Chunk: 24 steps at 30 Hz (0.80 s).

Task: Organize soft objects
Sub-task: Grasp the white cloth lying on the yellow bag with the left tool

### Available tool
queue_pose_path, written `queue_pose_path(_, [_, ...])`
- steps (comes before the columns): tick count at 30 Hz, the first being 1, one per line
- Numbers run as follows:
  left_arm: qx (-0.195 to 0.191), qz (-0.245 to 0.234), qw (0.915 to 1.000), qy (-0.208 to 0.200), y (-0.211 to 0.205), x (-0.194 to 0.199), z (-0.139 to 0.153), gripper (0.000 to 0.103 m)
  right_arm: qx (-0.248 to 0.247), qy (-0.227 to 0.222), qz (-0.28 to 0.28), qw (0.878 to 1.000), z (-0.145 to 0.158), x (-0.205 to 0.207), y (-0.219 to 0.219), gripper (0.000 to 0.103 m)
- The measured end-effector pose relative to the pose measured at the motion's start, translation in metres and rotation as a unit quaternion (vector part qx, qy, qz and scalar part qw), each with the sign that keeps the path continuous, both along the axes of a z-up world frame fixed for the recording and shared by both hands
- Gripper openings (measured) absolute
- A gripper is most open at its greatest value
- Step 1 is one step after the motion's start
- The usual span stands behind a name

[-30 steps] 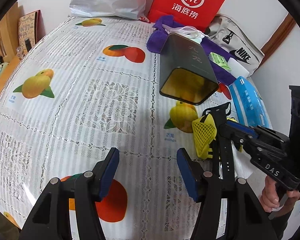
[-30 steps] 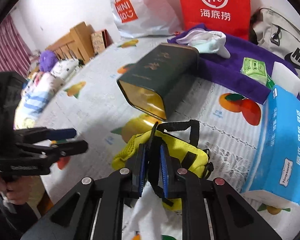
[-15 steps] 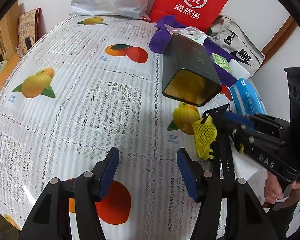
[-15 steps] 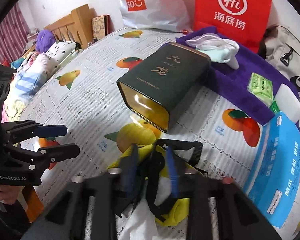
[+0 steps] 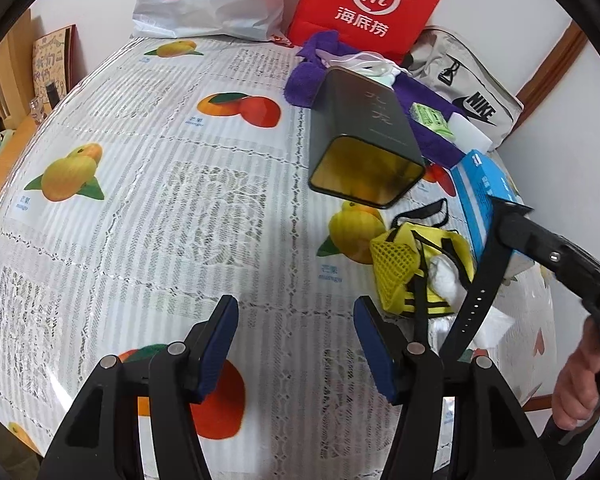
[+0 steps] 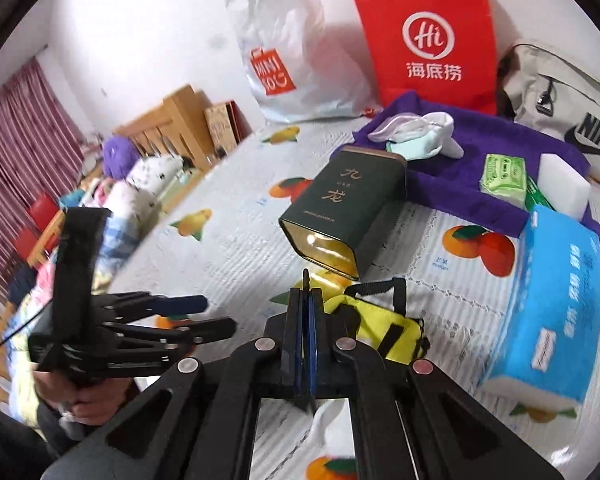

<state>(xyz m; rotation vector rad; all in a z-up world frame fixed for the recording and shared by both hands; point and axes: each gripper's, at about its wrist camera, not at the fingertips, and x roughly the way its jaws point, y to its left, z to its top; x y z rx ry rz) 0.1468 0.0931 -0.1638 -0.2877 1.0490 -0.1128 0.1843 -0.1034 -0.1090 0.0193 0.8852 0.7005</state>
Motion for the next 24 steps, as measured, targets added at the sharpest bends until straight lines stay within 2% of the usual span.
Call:
queue_pose_path(8, [-0.003,-0.031,0.9994,-0.018,-0.027,-0.01,0.013,0.058,0.026,-0.027,-0.019,0.999,0.022,-0.042,-0.039,0.002])
queue_pose_path(16, [-0.003,-0.097,0.9941,-0.048,-0.08,-0.012,0.023,0.058,0.003,-0.044,-0.09,0.995,0.021,-0.062,-0.099,0.003])
queue_pose_path(19, [0.011,-0.117,0.9915,-0.056,-0.098,-0.008,0.022,0.058,-0.002,-0.041,-0.11,0.993,0.014,-0.062,-0.116,0.002])
queue_pose_path(24, [0.078,-0.131,0.9861,-0.065,-0.121,0.005,0.016,0.058,0.007,-0.025,-0.134,0.991,0.001,-0.053,-0.142,0.003])
